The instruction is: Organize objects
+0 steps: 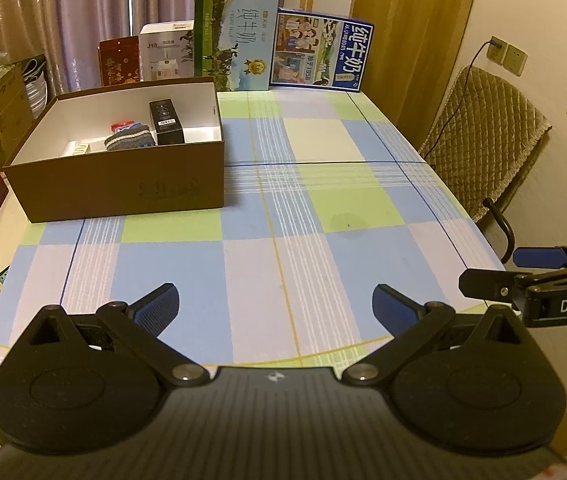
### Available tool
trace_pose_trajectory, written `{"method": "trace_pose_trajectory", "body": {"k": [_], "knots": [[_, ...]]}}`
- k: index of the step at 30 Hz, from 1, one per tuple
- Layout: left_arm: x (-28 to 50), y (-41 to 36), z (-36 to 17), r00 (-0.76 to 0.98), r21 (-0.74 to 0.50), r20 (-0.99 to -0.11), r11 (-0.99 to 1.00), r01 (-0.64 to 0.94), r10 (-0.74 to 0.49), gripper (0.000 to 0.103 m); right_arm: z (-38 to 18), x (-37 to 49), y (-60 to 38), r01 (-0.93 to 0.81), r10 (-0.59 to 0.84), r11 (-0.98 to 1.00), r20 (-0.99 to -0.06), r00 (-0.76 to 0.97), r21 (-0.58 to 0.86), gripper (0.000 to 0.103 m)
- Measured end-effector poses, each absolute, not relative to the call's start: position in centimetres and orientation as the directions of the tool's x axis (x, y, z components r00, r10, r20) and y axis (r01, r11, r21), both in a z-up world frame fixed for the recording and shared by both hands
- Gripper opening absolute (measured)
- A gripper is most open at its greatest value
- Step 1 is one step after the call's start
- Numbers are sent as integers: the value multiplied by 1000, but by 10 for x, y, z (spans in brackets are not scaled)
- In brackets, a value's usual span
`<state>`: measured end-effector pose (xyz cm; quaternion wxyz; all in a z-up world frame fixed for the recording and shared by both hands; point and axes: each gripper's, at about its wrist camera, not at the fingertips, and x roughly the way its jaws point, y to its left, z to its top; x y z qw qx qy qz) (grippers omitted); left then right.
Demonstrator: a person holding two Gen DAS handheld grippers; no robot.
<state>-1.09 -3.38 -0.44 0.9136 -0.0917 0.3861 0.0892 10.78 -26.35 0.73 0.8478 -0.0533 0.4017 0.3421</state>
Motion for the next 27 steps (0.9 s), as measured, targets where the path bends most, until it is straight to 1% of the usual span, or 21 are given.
{"method": "trace_pose_trajectory", "body": {"k": [19,27], "knots": [[-9,-49,-4,690,-100,-720,972,-212,77,102,7,106,-281,-605,529,774,-715,457,186,101],[-4,-50,-6,685,-99,-723,968,-232,90,102,5,111,-281,-611,534,768,-717,448,191,101]]}}
